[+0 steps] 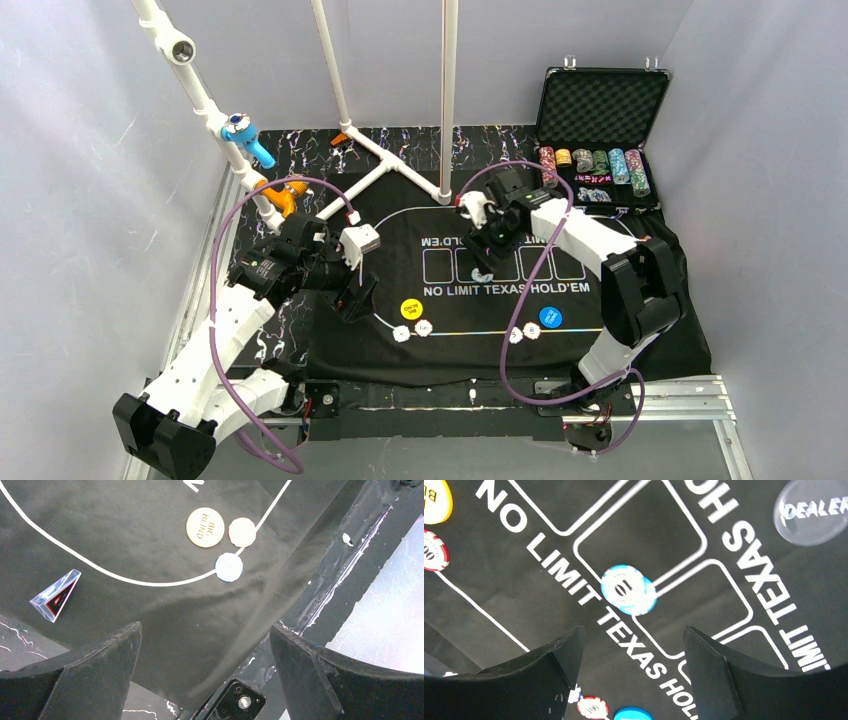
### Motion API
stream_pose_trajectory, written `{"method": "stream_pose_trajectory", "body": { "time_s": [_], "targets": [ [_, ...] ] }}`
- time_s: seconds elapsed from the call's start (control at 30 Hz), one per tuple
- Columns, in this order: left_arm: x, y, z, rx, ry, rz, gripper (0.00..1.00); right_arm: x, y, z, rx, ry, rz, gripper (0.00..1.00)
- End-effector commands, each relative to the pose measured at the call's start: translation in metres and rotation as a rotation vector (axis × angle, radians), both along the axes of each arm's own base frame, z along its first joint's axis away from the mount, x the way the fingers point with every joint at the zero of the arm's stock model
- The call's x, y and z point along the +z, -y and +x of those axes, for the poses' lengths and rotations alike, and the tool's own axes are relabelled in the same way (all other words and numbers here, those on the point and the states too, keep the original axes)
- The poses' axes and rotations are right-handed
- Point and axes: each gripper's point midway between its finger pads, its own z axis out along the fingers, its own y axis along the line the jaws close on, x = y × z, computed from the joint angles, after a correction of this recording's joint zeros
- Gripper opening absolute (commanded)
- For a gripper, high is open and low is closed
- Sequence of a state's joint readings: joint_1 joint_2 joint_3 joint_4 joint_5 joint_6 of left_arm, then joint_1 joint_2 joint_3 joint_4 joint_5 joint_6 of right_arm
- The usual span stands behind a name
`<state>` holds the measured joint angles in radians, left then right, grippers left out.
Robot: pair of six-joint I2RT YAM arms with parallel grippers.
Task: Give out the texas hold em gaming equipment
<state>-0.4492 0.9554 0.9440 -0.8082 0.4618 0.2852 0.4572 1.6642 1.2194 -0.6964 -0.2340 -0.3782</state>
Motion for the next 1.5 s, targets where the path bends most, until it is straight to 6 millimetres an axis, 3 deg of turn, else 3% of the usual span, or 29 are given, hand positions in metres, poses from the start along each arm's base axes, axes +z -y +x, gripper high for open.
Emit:
{"method": "stream_pose_trajectory", "body": {
  "time_s": [0.0, 0.23, 1.0, 1.1, 1.27, 1.47],
  "targets": [
    [0.004, 0.003, -0.005, -0.027, -0.001, -0.022, 0.99, 0.000, -0.011, 0.008, 0.063, 0.141, -0.094, 0.80],
    [0.002, 0.001, -0.008, -0.027, 0.008, -0.021, 0.99, -0.027, -0.024, 0.001, 0.132, 0.117, -0.161, 0.76],
    [-0.001, 0.002, -0.008, -0.040, -0.002, -0.015, 0.99, -0.056, -0.042, -0.006, 0.248, 0.041, -0.151, 0.69],
    [-0.001, 0.002, -0.008, -0.039, -0.001, -0.016, 0.99, -0.057, -0.042, -0.006, 0.249, 0.042, -0.155, 0.65],
    [-0.001, 0.001, -0.008, -0.039, 0.003, -0.014, 0.99, -0.053, -0.042, -0.004, 0.243, 0.055, -0.160, 0.51],
    [-0.001, 0.002, -0.008, -0.040, 0.001, -0.016, 0.99, -0.032, -0.045, -0.002, 0.231, 0.077, -0.135, 0.39]
  ]
}}
